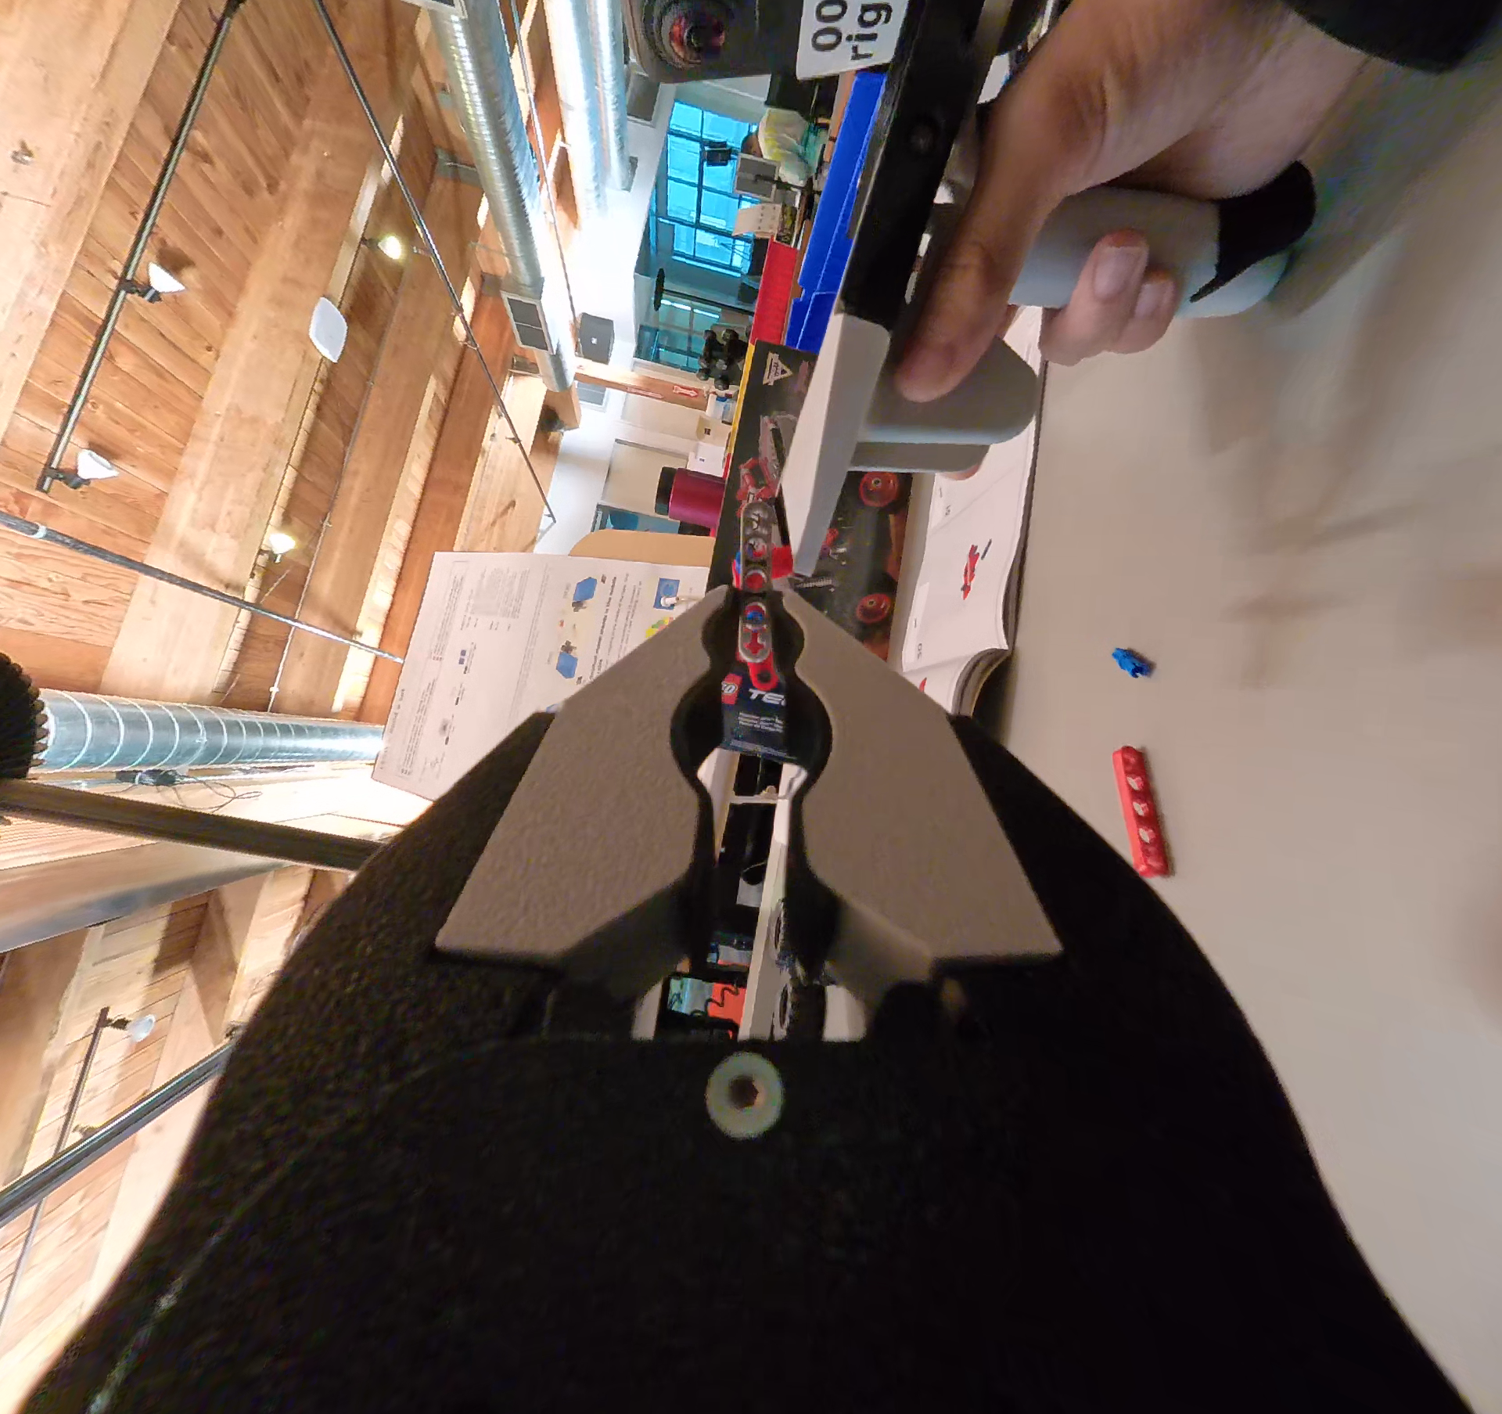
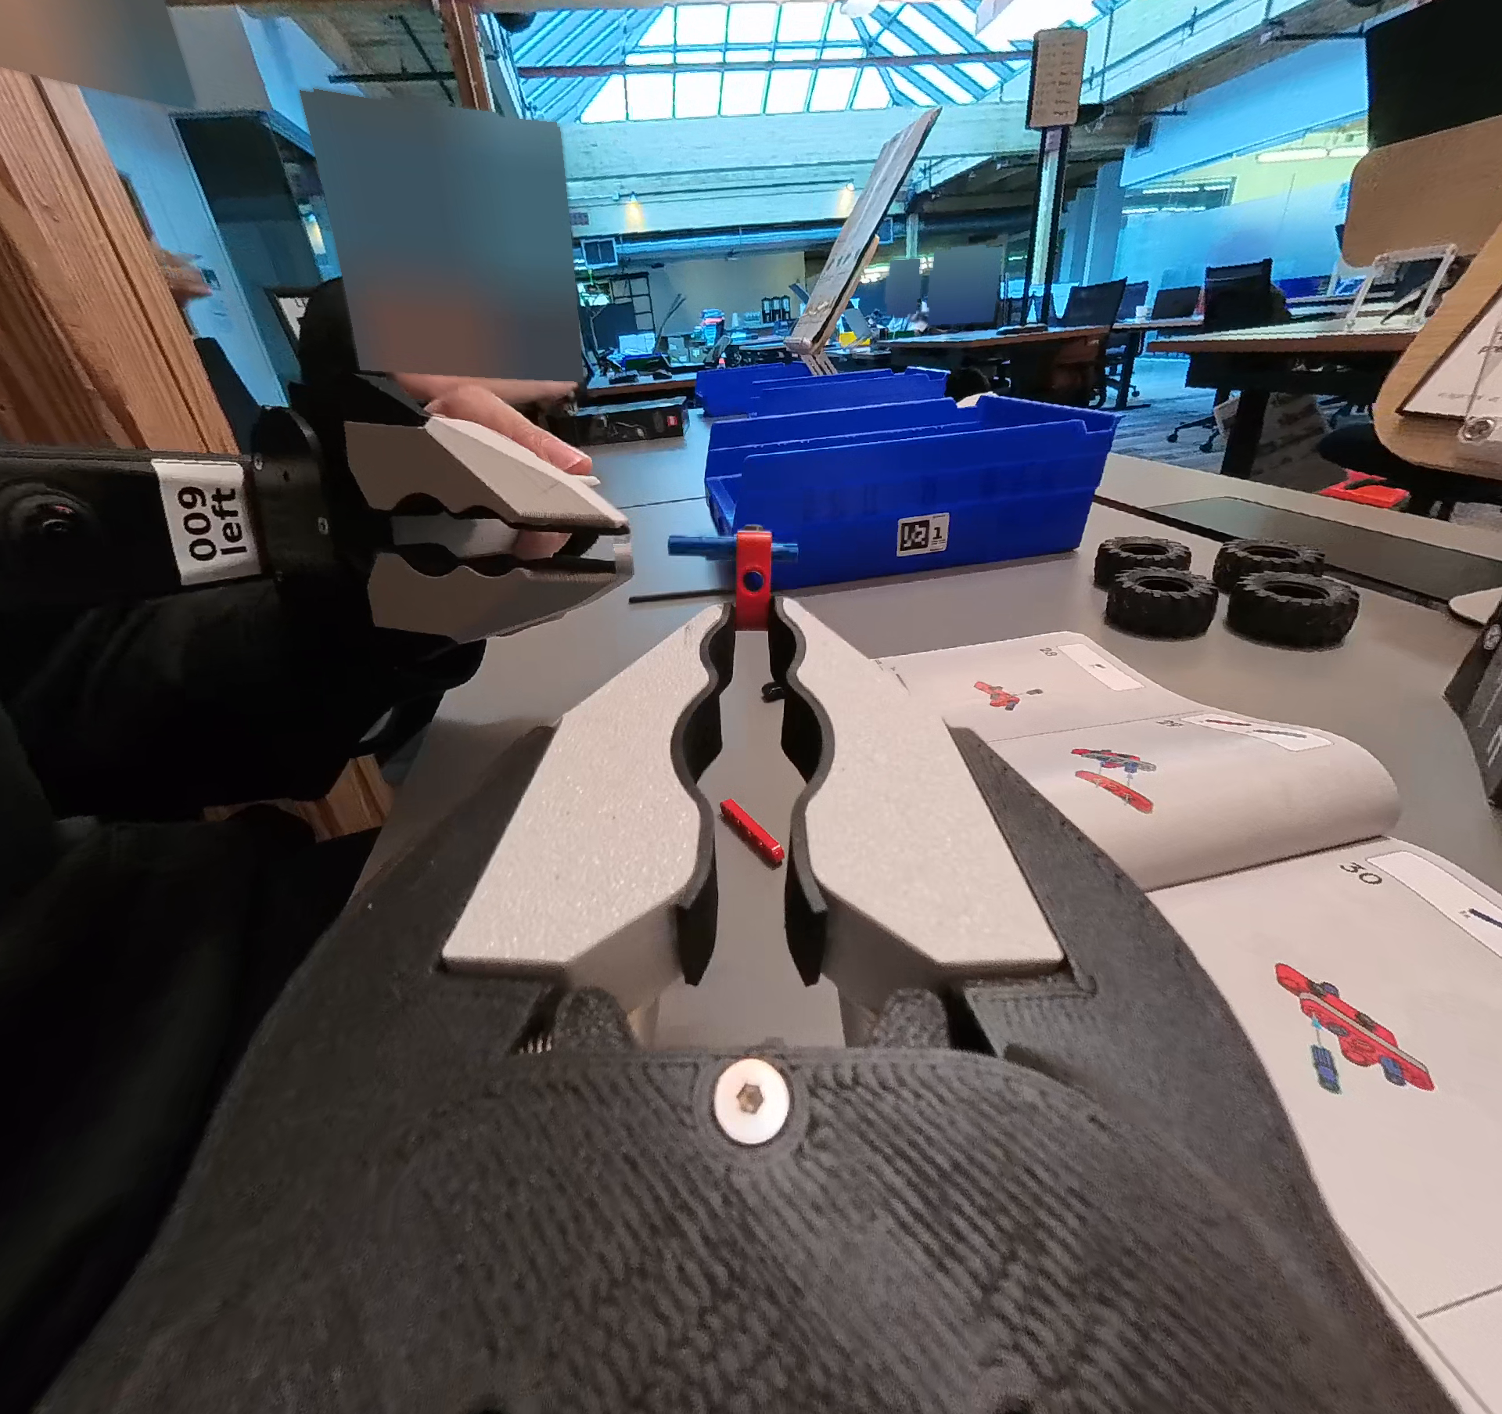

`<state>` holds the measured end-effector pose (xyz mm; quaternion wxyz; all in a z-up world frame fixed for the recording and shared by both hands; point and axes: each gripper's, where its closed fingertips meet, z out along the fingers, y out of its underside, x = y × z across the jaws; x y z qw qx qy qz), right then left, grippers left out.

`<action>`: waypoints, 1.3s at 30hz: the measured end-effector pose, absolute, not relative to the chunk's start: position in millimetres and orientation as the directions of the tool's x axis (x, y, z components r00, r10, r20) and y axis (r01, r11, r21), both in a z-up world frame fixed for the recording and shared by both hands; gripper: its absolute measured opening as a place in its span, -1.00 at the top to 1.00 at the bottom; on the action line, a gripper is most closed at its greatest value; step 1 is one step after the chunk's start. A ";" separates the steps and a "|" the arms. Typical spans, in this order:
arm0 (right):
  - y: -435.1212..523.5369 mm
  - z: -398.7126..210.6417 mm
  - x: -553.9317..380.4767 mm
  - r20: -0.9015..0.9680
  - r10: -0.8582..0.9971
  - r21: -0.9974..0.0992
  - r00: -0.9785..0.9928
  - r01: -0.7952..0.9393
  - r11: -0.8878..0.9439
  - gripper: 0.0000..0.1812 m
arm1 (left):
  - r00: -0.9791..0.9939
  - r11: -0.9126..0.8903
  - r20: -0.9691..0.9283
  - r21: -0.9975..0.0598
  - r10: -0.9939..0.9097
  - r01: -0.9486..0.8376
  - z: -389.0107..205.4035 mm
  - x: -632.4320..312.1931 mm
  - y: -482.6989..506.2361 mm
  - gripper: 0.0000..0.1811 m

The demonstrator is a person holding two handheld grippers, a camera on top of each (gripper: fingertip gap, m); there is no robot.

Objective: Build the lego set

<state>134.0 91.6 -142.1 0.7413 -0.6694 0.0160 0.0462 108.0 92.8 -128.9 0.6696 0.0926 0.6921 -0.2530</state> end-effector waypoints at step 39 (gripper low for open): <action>79.5 -131.7 150.4 -0.124 -0.018 -0.973 0.992 -0.117 0.201 0.94 | -0.948 0.745 -0.061 -0.635 -0.314 -0.206 -262.4 65.4 98.4 0.96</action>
